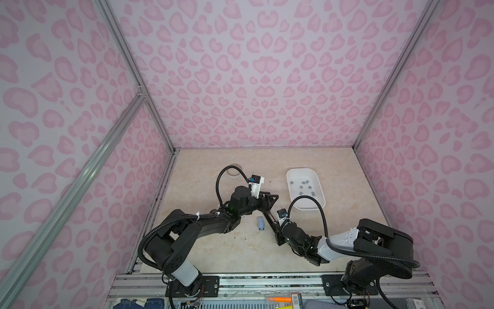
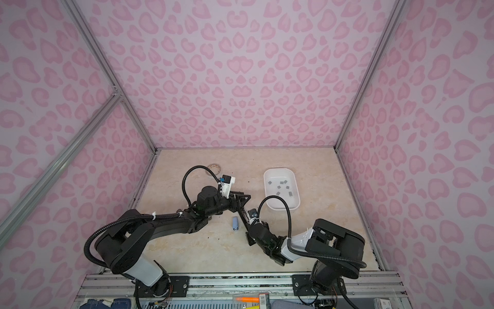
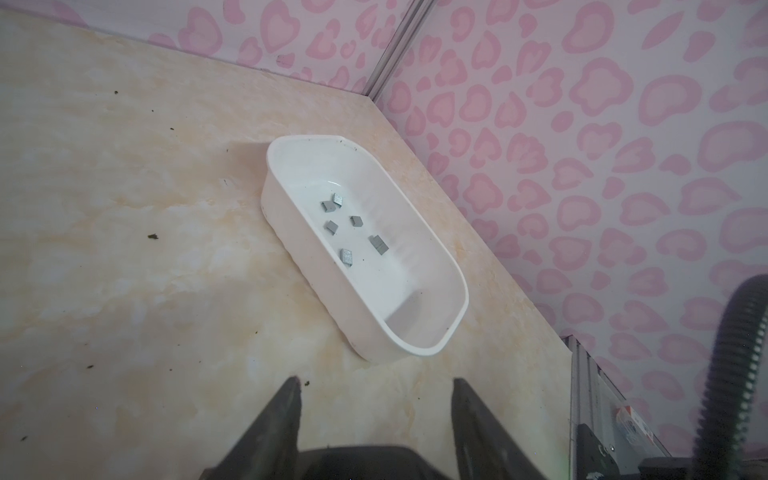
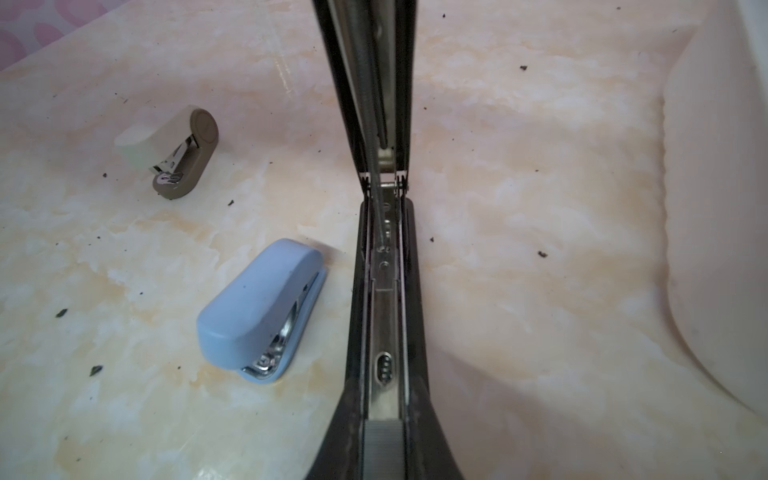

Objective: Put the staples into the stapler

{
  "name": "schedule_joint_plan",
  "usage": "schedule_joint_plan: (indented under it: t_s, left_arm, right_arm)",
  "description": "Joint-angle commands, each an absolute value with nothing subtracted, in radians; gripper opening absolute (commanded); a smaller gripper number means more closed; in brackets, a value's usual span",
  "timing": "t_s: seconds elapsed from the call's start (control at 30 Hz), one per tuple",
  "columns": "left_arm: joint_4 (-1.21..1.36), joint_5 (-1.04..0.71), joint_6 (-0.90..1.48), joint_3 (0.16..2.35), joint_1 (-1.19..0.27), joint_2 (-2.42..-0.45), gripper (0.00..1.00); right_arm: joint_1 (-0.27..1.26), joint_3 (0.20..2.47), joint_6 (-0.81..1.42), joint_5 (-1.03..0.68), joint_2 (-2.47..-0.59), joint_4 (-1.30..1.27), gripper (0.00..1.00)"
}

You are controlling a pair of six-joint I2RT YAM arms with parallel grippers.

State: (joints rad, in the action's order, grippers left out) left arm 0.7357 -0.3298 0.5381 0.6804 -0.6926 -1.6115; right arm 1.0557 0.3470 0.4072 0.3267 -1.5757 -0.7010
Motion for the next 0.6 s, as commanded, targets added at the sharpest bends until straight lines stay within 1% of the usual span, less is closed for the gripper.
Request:
schedule_joint_plan:
  t_s: [0.0,0.07,0.1,0.17,0.23,0.3,0.37,0.57]
  left_arm:
    - [0.763,-0.326,0.565,0.666,-0.696,-1.619,0.58]
    - [0.773,-0.328,0.573,0.656,-0.699,-1.621,0.58]
    - [0.774,-0.328,0.574,0.651,-0.699,-1.621,0.58]
    - [0.777,-0.329,0.573,0.643,-0.702,-1.62,0.6]
    - [0.779,-0.327,0.574,0.636,-0.703,-1.617,0.65]
    - [0.781,-0.328,0.572,0.631,-0.702,-1.612,0.74]
    - [0.78,-0.324,0.571,0.627,-0.704,-1.608,0.8]
    - [0.778,-0.321,0.57,0.63,-0.703,-1.609,0.82]
  right_arm:
    - [1.074,0.317,0.393,0.386,-1.591,-0.892,0.11]
    - [1.079,0.311,0.387,0.393,-1.605,-0.923,0.14]
    - [1.082,0.312,0.387,0.393,-1.613,-0.93,0.18]
    - [1.083,0.314,0.389,0.396,-1.625,-0.937,0.2]
    - [1.083,0.309,0.389,0.398,-1.632,-0.954,0.21]
    - [1.086,0.306,0.39,0.401,-1.629,-0.96,0.22]
    - [1.085,0.305,0.391,0.406,-1.623,-0.953,0.22]
    - [1.086,0.306,0.392,0.41,-1.621,-0.944,0.23]
